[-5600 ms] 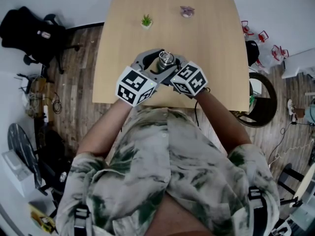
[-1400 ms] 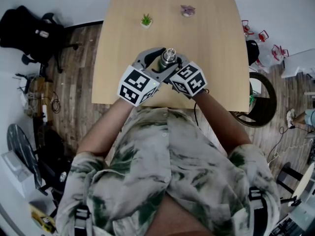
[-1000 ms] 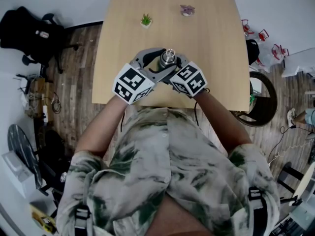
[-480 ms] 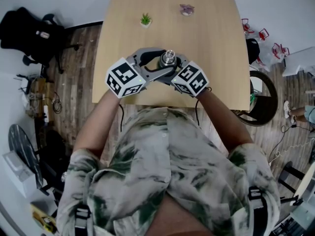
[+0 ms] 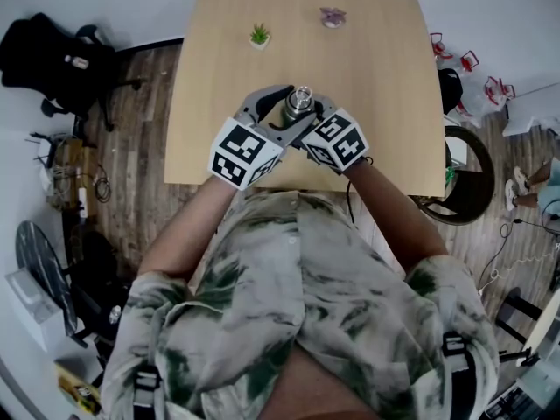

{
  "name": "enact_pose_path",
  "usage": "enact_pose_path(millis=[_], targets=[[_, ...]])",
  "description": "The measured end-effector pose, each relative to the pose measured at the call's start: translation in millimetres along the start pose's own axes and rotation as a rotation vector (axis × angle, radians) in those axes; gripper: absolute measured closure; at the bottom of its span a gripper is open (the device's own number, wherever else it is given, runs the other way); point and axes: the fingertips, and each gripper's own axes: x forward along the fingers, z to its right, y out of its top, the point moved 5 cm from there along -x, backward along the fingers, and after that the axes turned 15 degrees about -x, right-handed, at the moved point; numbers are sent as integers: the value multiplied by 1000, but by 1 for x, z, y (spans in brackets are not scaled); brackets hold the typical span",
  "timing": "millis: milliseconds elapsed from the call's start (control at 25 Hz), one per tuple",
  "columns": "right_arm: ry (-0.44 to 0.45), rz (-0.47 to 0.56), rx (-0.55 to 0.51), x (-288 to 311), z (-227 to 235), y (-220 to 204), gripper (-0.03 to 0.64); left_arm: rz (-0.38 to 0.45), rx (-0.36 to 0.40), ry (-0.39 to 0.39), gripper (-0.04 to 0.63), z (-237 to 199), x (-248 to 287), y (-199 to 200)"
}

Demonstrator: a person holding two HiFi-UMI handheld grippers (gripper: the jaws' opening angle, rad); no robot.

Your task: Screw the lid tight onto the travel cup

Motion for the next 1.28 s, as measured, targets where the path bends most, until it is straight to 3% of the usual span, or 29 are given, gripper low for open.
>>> enact_pose_path(millis=[120, 400, 640, 1280], targets=[[-1, -4, -1, 1, -1, 0, 210, -2, 9, -2, 336, -1, -1, -1], [43, 6, -27, 0, -7, 0, 210, -40, 34, -142, 345, -3, -7, -1], [69, 14, -40, -2, -7, -1, 210, -72, 47, -216, 348, -5, -7, -1], [81, 27, -42, -4, -8, -3, 210, -122, 37, -305, 354, -10, -10, 0]])
